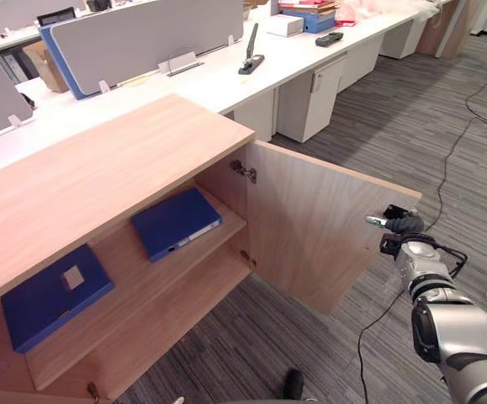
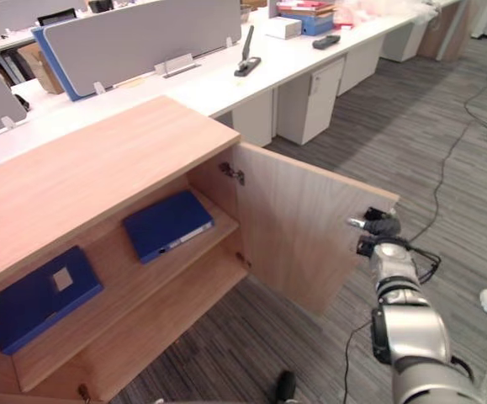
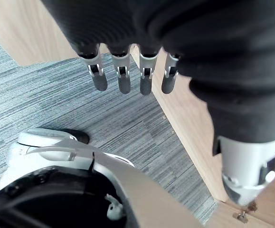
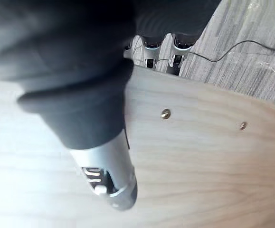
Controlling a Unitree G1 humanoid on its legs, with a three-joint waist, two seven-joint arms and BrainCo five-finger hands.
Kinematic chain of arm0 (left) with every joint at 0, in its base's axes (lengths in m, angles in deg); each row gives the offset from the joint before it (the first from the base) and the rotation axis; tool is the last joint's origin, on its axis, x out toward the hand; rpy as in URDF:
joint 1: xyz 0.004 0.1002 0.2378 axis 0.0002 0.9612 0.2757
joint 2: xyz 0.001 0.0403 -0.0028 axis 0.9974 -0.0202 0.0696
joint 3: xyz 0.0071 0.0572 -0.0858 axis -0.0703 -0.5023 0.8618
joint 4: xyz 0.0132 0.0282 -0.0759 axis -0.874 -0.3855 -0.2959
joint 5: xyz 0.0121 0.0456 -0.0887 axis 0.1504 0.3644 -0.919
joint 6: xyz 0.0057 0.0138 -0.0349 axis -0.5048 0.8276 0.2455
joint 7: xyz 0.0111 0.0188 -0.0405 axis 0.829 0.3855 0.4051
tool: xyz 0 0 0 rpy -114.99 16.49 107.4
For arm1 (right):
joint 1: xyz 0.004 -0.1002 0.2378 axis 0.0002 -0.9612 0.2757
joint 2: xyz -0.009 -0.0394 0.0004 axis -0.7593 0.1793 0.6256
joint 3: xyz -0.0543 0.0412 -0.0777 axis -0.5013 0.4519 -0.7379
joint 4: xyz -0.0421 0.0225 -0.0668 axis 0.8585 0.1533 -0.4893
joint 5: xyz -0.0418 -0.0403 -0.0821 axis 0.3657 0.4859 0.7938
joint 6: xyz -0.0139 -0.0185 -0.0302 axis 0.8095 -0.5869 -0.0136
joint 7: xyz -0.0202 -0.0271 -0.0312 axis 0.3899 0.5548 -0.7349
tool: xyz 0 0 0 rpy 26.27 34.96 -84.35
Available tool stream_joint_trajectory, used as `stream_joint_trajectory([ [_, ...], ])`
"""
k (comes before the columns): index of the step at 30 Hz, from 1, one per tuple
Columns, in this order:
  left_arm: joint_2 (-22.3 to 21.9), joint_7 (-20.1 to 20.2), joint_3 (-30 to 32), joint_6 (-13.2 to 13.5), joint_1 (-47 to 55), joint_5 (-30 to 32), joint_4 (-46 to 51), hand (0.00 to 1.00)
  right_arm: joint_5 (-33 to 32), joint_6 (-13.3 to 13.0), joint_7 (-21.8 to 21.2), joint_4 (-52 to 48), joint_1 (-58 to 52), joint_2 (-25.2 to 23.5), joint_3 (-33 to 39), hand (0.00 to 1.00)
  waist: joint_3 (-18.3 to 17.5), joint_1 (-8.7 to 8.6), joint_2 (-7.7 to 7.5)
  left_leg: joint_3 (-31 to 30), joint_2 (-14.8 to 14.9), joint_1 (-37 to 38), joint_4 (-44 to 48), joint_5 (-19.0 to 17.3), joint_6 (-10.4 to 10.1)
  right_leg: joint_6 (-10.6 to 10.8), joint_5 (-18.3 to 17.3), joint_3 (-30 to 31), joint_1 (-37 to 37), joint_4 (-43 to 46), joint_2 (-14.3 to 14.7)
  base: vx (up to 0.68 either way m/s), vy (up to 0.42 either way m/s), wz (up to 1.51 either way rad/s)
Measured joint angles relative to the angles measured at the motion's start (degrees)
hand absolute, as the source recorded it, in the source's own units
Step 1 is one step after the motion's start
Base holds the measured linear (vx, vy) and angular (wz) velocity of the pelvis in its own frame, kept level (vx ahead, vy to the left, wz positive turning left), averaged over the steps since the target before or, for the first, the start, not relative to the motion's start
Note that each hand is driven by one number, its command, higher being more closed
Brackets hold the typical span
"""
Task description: Walk over to the cabinet, pick up the folder, carry it to the office cabinet, place the folder inside the office cabinet, then close the office cabinet door
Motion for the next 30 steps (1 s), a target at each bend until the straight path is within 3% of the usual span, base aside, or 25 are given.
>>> stream_joint_trajectory([
  [5, 0.0, 0.4, -0.2, 0.0, -0.7, 0.2, 0.0, 0.0, 5.1, 0.5, -3.1, -9.1, -4.3, 2.6, -14.7, 0.0, 0.2, -0.98, 0.13, 2.2, 1.4, -0.2, 0.3, -0.4, -0.6, 0.0, 0.0, 2.2, -1.3, 0.0, 2.1, 0.03, 0.015, -0.3],
  [9, 0.2, 0.6, -0.2, 0.2, -0.9, 0.7, 0.0, 0.0, 8.1, 0.8, -6.8, -22.9, -8.4, 8.9, -30.9, 0.0, 0.2, -2.35, -0.04, 2.9, 1.9, -0.9, 2.8, -0.4, -0.6, -0.6, -0.4, 4.4, -2.0, 0.0, 3.6, 0.06, -0.006, -0.34],
  [12, 0.5, 1.1, 0.0, 0.6, -1.1, 1.7, 0.0, 0.0, 9.3, 0.7, -14.5, -34.7, -10.0, 15.4, -45.3, 0.0, 0.0, -2.79, -0.57, 2.9, 1.9, -2.1, 4.3, -0.4, -0.6, -0.8, -0.3, 5.8, -3.1, 0.0, 3.9, 0.05, -0.029, -0.31],
  [14, 0.7, 1.2, 0.1, 0.6, -1.1, 2.6, 0.0, 0.0, 11.6, 0.2, -19.6, -38.6, -10.1, 15.9, -52.0, 0.0, -0.3, -2.76, -1.3, 2.8, 1.9, -2.2, 4.3, -0.4, -0.5, -1.4, -0.1, 6.0, -3.1, 0.1, 4.0, 0.05, -0.043, -0.01],
  [16, 0.8, 1.2, 1.2, 0.6, -1.4, 4.3, 0.0, 0.0, 14.0, -2.1, -25.1, -43.5, -10.4, 14.4, -57.9, 0.0, -0.8, -2.08, -1.93, 3.0, 1.8, -2.1, 3.4, -0.4, -0.4, -1.8, 0.4, 6.0, -3.4, 0.1, 4.1, 0.02, -0.002, 0.09],
  [19, 1.5, 1.2, 2.5, 0.6, -1.6, 4.9, -0.1, 0.0, 15.5, -4.6, -26.9, -45.3, -11.2, 8.0, -59.6, 0.0, -1.1, -1.12, -2.83, 3.1, 1.6, -2.0, 2.4, -0.3, -0.3, -2.0, 0.7, 6.0, -3.9, 0.0, 4.0, -0.01, 0.028, 0.06],
  [20, 1.9, 1.1, 2.8, 0.6, -1.7, 5.7, 0.0, 0.0, 16.4, -5.4, -27.1, -45.1, -11.1, 4.3, -59.6, 0.0, -1.3, 0.02, -3.3, 3.3, 1.3, -2.0, 1.6, -0.3, -0.3, -1.8, 1.2, 6.0, -4.4, 0.0, 3.8, -0.01, 0.047, 0.04],
  [22, 1.9, 1.1, 3.7, 0.5, -1.8, 5.7, 0.0, 0.0, 17.6, -6.0, -27.1, -45.2, -11.0, 2.4, -59.6, 0.0, -1.3, 0.84, -3.49, 3.4, 0.9, -1.9, 1.1, -0.4, -0.3, -1.8, 1.3, 6.1, -4.4, 0.0, 3.4, 0.0, 0.061, 0.05],
  [25, 2.9, 1.0, 5.1, 0.4, -1.6, 6.4, 0.0, 0.0, 22.9, -7.1, -32.7, -45.0, -11.9, 3.3, -64.9, 0.0, -1.5, 0.84, -4.97, 4.0, 0.2, -1.8, 0.9, -0.3, -0.2, -1.8, 1.6, 6.4, -4.4, 0.0, 2.7, 0.04, 0.104, -0.03],
  [30, 3.2, 1.0, 5.4, 0.1, -2.9, 6.7, 0.1, 0.0, 27.2, -7.1, -34.6, -44.7, -16.2, 3.1, -66.8, 0.0, -1.7, 0.6, -5.93, 4.7, -0.3, -1.6, 1.6, -0.2, 0.0, -1.7, 1.7, 7.6, -4.4, 0.0, 2.5, 0.04, 0.041, -0.11],
])
